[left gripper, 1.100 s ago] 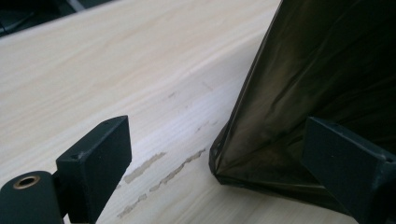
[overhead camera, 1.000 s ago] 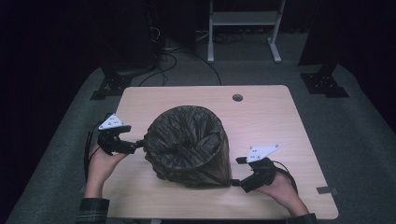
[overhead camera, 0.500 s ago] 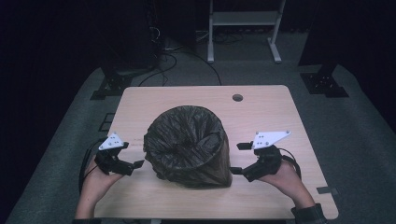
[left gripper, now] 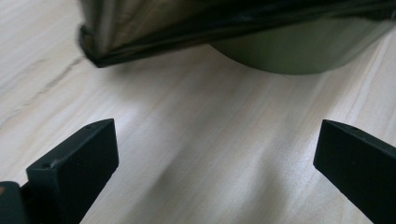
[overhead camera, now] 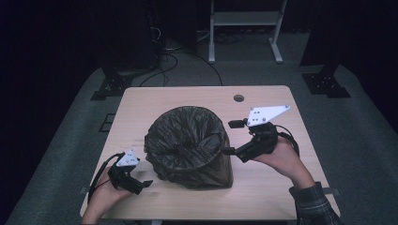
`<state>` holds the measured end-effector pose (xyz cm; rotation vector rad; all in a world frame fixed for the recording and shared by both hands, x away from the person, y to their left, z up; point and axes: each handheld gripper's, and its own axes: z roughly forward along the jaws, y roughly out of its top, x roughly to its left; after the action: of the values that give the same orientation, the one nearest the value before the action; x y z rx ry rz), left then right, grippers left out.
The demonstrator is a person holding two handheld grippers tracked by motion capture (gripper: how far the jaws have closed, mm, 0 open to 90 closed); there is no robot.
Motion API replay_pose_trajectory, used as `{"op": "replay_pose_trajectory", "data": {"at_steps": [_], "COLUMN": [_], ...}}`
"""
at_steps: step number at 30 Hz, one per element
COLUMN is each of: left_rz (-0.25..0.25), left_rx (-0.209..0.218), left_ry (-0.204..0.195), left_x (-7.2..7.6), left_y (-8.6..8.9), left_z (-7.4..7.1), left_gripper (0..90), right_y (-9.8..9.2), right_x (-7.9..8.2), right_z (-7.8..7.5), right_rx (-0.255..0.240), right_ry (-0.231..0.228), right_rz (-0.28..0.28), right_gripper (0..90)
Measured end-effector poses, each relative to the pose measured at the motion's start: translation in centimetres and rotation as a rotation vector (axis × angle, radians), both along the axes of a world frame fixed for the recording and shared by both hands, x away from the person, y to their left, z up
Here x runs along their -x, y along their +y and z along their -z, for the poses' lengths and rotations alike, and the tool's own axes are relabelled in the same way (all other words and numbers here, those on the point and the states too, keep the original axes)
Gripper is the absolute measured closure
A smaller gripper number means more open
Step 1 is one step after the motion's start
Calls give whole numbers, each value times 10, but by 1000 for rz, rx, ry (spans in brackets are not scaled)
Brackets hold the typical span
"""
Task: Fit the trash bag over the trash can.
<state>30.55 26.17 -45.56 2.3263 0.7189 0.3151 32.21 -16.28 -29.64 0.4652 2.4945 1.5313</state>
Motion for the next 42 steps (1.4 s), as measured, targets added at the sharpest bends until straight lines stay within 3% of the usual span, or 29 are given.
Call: {"op": "replay_pose_trajectory", "data": {"at_steps": [9,11,15,17,19,28,29,33,35,42], "left_rz": [28,32,41,44,45,53,53,53,53,53], "left_rx": [8,4,20,47,64,64,64,64,64,64], "left_ry": [33,23,12,-8,-18,-18,-18,-18,-18,-18], "left_x": [1,1,2,2,3,2,2,2,2,2], "left_y": [-9,-11,-11,-9,-8,-8,-8,-8,-8,-8], "left_z": [19,22,24,26,28,28,28,28,28,28], "left_gripper": [0,0,0,0,0,0,0,0,0,0], "right_y": [35,47,72,82,93,114,117,122,124,126], "right_x": [-20,-24,-32,-35,-38,-43,-43,-42,-41,-42], "right_z": [-17,-17,-12,-8,-2,16,18,23,24,25], "right_rx": [61,90,178,204,264,412,452,514,531,519], "right_ry": [-34,-27,-11,8,23,80,71,80,78,96], "right_rz": [-41,-59,-98,-114,-124,-141,-141,-136,-134,-135], "right_gripper": [106,106,106,106,106,109,108,109,109,109]}}
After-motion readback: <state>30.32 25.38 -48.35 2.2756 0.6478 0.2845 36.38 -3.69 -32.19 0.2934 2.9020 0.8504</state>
